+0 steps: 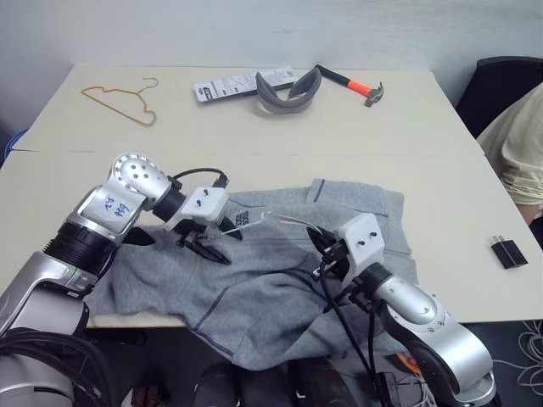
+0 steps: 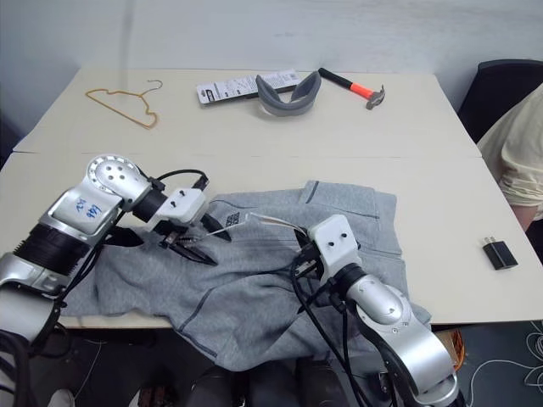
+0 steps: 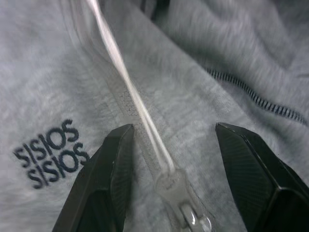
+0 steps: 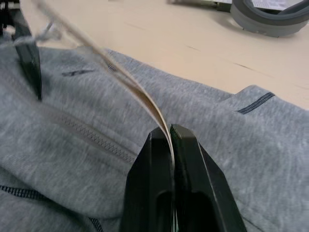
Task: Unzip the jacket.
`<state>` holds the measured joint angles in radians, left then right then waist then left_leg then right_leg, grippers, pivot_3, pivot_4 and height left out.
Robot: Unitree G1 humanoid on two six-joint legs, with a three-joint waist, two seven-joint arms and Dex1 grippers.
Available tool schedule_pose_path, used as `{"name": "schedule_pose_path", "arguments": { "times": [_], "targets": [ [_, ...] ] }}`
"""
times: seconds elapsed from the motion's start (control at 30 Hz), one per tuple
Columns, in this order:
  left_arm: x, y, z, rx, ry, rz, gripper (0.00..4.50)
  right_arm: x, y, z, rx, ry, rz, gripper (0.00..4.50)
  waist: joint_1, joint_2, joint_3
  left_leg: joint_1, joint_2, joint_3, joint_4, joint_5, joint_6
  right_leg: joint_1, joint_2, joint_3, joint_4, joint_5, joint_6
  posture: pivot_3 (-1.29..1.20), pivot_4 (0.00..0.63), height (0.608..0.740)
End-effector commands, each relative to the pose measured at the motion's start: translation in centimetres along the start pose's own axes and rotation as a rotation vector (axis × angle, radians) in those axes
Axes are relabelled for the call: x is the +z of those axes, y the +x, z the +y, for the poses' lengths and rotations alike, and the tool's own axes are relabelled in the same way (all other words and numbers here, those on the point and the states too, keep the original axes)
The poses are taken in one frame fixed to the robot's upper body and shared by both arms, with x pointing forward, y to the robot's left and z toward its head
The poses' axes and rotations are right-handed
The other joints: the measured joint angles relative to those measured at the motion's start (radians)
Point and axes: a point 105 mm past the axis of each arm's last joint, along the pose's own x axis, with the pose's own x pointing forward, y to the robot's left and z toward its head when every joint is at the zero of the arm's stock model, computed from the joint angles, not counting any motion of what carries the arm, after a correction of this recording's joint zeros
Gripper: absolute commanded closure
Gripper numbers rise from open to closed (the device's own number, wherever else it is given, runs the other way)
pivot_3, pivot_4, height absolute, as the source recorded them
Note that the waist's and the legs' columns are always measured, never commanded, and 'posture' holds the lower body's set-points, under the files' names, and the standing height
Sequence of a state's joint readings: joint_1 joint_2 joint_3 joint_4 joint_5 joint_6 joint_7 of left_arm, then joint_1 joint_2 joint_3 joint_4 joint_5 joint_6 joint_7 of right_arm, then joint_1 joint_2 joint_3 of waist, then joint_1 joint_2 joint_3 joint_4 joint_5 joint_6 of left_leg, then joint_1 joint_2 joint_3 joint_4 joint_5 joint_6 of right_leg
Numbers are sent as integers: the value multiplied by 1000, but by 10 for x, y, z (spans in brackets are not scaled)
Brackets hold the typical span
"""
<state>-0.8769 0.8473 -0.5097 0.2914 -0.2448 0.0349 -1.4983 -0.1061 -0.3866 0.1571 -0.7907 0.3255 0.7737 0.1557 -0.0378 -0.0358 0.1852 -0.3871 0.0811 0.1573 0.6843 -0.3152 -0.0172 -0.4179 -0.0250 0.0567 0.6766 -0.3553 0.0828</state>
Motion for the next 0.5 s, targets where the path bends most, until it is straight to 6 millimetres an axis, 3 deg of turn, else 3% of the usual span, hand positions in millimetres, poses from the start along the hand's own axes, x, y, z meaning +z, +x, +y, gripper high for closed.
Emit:
{"name": "schedule_pose_path", "arguments": {
  "times": [0.03, 0.17, 0.33, 0.5],
  "targets": [
    [-19, 6, 6, 87, 3, 41, 1680, 20, -10, -13, -33, -40, -64, 4463, 3, 0, 0, 0, 0, 0, 0, 0, 0, 0, 0, 0, 0, 0, 0, 0, 150, 740],
    [-27, 12, 19, 241, -52, -46, 1680, 13, -19, -32, -118, -29, -42, 4463, 10, 0, 0, 1, 0, 0, 0, 0, 1, 0, -1, 0, 0, 0, 0, 0, 150, 740],
    [-40, 22, 9, 312, -107, -99, 1680, 10, -28, -52, -237, 69, -59, 4463, 10, 3, -3, 2, -1, 0, 0, 1, 2, 2, -1, 0, 1, 1, 1, 0, 150, 740],
    [-55, 31, 5, 411, -193, -129, 1680, 9, -50, -97, -416, 94, -75, 4463, 12, 5, -6, 6, -2, -1, 0, 1, 2, 7, -2, 0, 1, 1, 1, 0, 150, 740]
  ]
}}
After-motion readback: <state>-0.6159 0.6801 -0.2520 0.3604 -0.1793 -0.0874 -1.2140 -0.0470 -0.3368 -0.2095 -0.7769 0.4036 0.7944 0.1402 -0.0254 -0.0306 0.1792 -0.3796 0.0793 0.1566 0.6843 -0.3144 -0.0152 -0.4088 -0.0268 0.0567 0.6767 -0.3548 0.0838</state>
